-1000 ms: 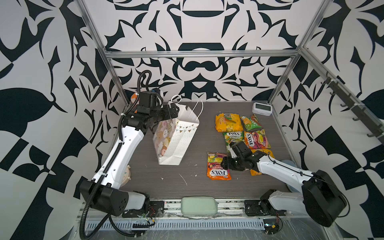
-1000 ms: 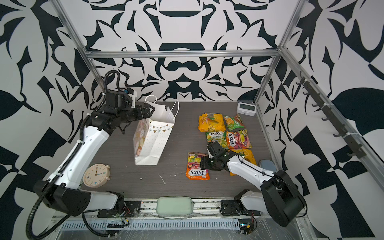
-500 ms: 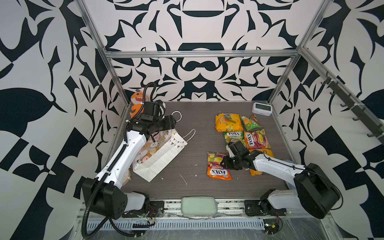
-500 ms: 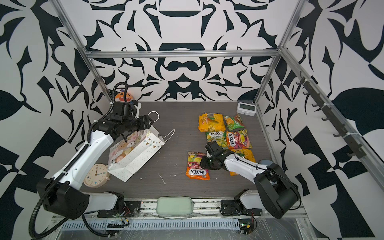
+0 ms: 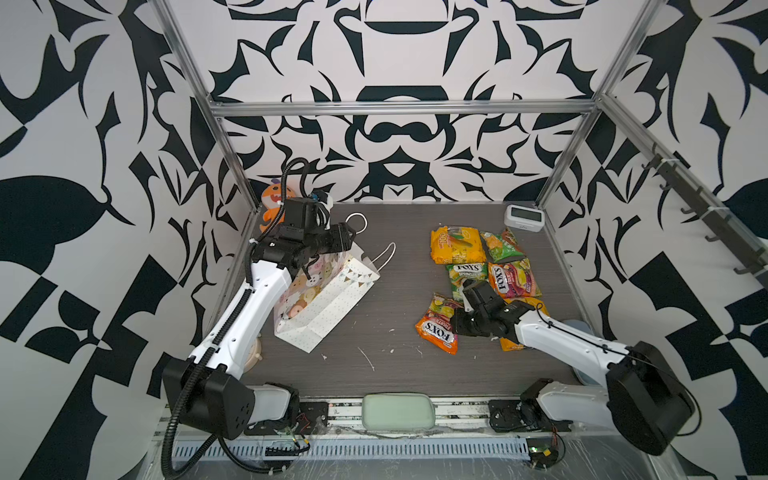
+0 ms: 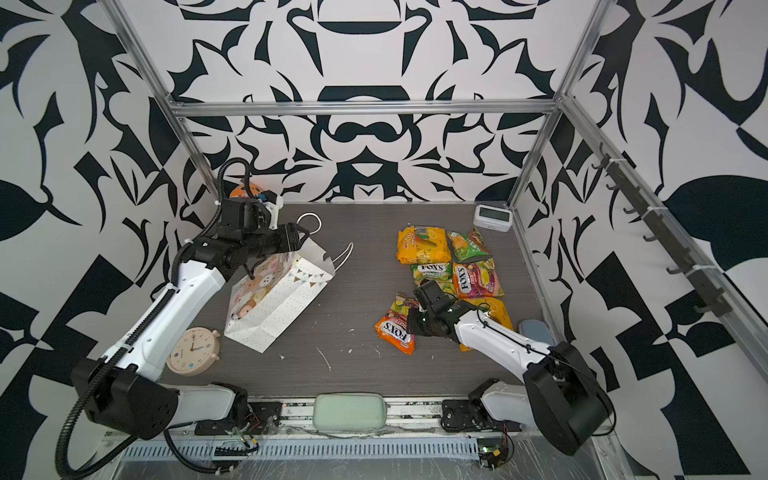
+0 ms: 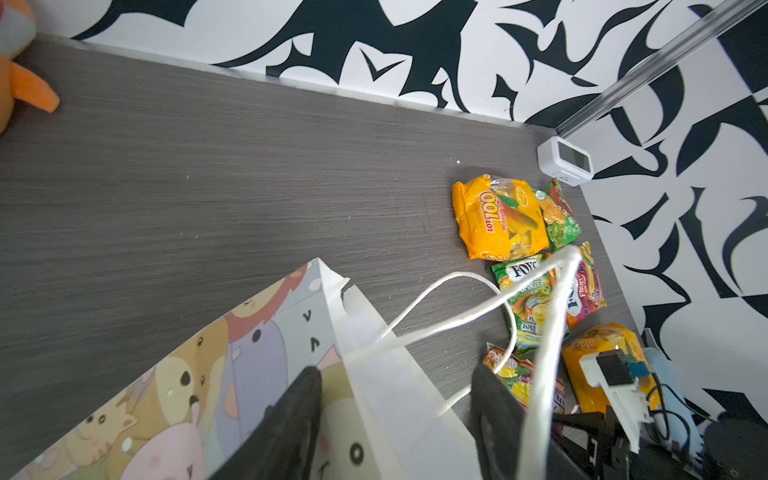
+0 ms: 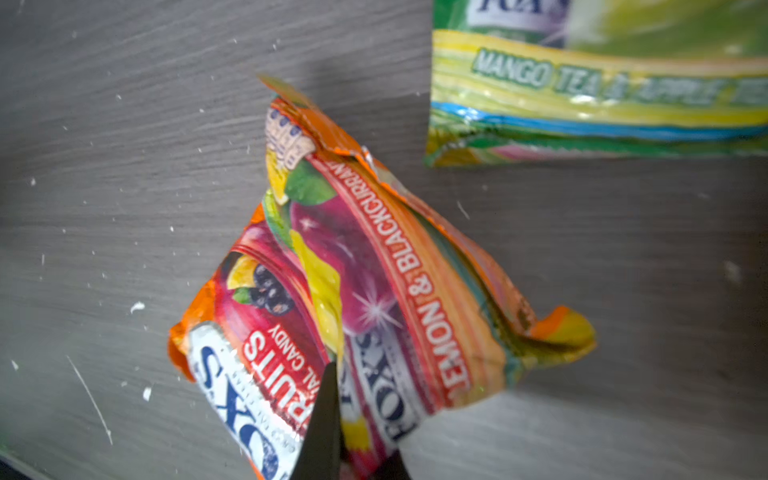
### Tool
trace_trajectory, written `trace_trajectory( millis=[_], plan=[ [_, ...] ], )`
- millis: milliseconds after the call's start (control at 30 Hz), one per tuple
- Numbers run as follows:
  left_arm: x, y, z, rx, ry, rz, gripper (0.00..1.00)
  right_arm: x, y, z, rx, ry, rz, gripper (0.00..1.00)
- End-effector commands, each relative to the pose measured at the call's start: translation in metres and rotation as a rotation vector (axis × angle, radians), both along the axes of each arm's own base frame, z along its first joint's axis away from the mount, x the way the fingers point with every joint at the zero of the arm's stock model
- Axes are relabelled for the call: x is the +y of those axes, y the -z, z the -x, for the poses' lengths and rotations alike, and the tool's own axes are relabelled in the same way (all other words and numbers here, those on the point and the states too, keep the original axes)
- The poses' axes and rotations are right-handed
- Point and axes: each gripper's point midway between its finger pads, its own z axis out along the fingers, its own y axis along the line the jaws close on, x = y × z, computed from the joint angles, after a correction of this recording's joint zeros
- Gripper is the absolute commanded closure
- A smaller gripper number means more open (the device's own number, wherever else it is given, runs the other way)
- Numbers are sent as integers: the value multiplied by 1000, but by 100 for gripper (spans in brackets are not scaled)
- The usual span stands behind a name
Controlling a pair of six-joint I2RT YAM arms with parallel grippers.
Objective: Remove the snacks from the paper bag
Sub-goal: 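Lower the FOX'S Fruits pack onto the table while the left gripper lifts the bag aside, then raise the right gripper to the bag mouth while the left gripper holds the bag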
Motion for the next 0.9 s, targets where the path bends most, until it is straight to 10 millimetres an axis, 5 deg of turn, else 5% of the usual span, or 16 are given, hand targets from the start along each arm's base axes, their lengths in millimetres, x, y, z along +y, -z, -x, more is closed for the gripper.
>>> trace_trajectory(
  millis=[0,133,233,433,533,667,867],
  plan=[
    [-10,-25,-3,-86,53,57,39,-9,-22,15,30,-54,26,100],
    [-23,-35,0,-162,122,125,39,-46,-23,28,91,27,170,99],
    [-33,-41,-3,-212,156,178,38,-69,-25,21,94,96,243,75],
    [-51,-52,-13,-292,203,244,38,-89,-47,-9,50,166,289,64],
    [-58,-53,-16,-311,217,252,38,-67,-81,-32,-58,121,184,63],
    [-61,-53,-21,-336,211,263,38,-14,-137,-68,-223,61,-116,60],
    [-71,-46,-33,-338,217,278,38,50,-236,-129,-434,1,-471,56]
  ],
)
